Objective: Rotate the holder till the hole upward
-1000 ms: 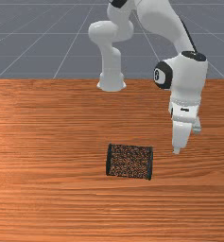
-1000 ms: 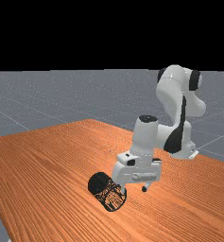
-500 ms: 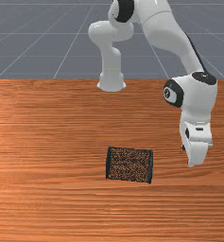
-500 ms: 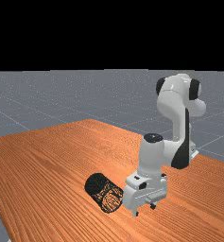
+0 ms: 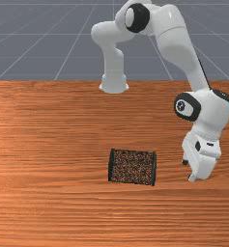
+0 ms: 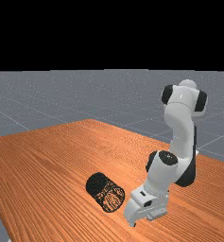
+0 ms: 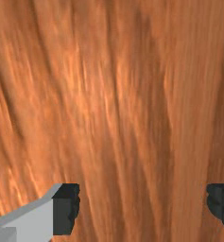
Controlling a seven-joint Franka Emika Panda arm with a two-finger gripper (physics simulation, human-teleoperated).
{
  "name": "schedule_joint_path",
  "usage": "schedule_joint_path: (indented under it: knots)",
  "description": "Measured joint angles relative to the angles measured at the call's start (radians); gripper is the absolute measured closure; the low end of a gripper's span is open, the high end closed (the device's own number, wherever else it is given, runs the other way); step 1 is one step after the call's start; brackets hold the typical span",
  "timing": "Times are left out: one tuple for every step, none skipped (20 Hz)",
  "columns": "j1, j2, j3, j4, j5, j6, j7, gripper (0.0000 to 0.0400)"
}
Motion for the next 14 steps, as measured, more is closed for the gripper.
schedule_joint_path:
  knots:
    - [0.018,0.016,-0.018,0.028,-0.016,-0.031,0.014,0.0]
    - [0.037,0.035,-0.038,0.061,-0.033,-0.066,0.028,0.0003]
    - [0.055,0.054,-0.055,0.093,-0.049,-0.102,0.041,0.0003]
    - [0.072,0.073,-0.072,0.124,-0.064,-0.139,0.052,0.0005]
    - [0.086,0.088,-0.083,0.149,-0.076,-0.169,0.06,0.0009]
    - [0.096,0.103,-0.095,0.175,-0.086,-0.199,0.067,0.0008]
    - [0.104,0.109,-0.1,0.182,-0.092,-0.213,0.072,0.0013]
    - [0.112,0.112,-0.106,0.186,-0.098,-0.225,0.078,0.0011]
    - [0.12,0.114,-0.112,0.195,-0.104,-0.244,0.08,0.0003]
    - [0.127,0.115,-0.12,0.205,-0.112,-0.266,0.081,0.0002]
    - [0.135,0.115,-0.127,0.215,-0.119,-0.289,0.081,0.0001]
    - [0.143,0.115,-0.135,0.226,-0.127,-0.314,0.081,0.0001]
    - [0.166,0.195,-0.186,0.369,-0.173,-0.464,0.075,0.0]
    - [0.169,0.187,-0.191,0.349,-0.18,-0.457,0.076,0.0]
